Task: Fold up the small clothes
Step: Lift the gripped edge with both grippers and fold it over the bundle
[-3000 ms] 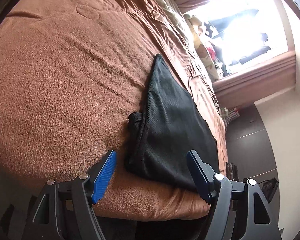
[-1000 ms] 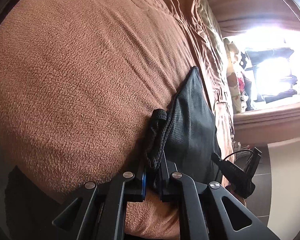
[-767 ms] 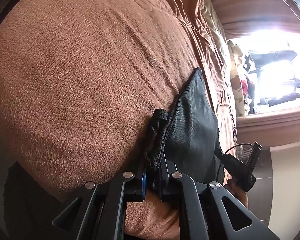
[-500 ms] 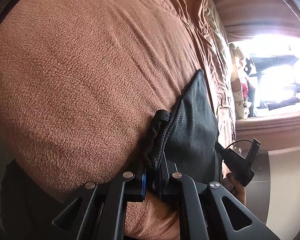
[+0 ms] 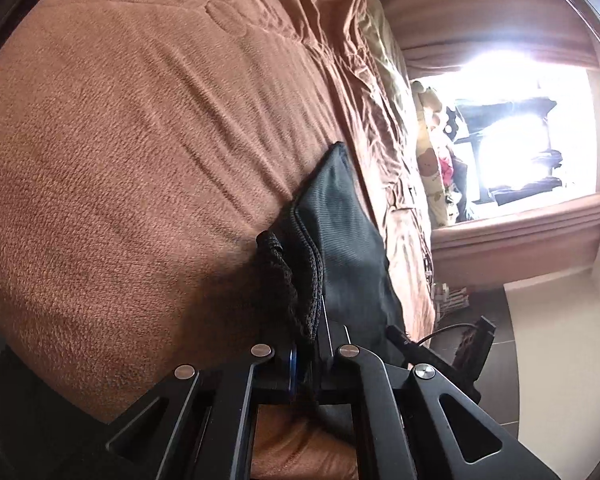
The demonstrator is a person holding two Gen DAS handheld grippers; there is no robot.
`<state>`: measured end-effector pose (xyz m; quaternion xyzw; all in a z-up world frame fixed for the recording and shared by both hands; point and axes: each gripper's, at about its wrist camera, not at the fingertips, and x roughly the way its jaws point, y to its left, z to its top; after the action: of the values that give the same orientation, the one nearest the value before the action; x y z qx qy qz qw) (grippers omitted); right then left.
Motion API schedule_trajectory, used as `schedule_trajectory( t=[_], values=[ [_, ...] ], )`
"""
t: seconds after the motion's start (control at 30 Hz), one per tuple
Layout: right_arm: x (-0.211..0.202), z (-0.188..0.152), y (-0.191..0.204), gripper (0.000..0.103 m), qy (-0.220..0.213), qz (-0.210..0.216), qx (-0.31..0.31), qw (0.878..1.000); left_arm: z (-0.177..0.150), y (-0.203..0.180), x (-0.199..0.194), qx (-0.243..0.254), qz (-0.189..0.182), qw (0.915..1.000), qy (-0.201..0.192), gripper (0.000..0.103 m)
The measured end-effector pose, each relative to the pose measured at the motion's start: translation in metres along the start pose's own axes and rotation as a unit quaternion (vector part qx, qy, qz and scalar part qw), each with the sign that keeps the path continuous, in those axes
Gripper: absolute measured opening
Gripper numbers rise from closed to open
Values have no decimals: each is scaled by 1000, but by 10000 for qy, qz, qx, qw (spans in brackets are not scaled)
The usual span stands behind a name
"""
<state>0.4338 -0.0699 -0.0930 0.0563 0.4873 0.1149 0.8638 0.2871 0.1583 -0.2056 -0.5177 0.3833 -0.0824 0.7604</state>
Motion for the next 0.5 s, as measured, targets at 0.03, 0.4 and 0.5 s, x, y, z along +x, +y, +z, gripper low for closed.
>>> schedule_trajectory(
  t=[0.03, 0.4, 0.5],
  values=[
    [-3, -3, -1, 7, 15, 29, 15, 10000, 1, -5, -1, 54, -87, 9999, 7, 5],
    [-26, -59, 0, 6, 22, 377, 141, 9992, 2, -59, 0, 587, -808, 9949, 132, 5],
    [-33, -73, 0, 3, -16, 489, 172, 9987, 0, -74, 3, 699, -924, 9931, 178, 5]
  ],
)
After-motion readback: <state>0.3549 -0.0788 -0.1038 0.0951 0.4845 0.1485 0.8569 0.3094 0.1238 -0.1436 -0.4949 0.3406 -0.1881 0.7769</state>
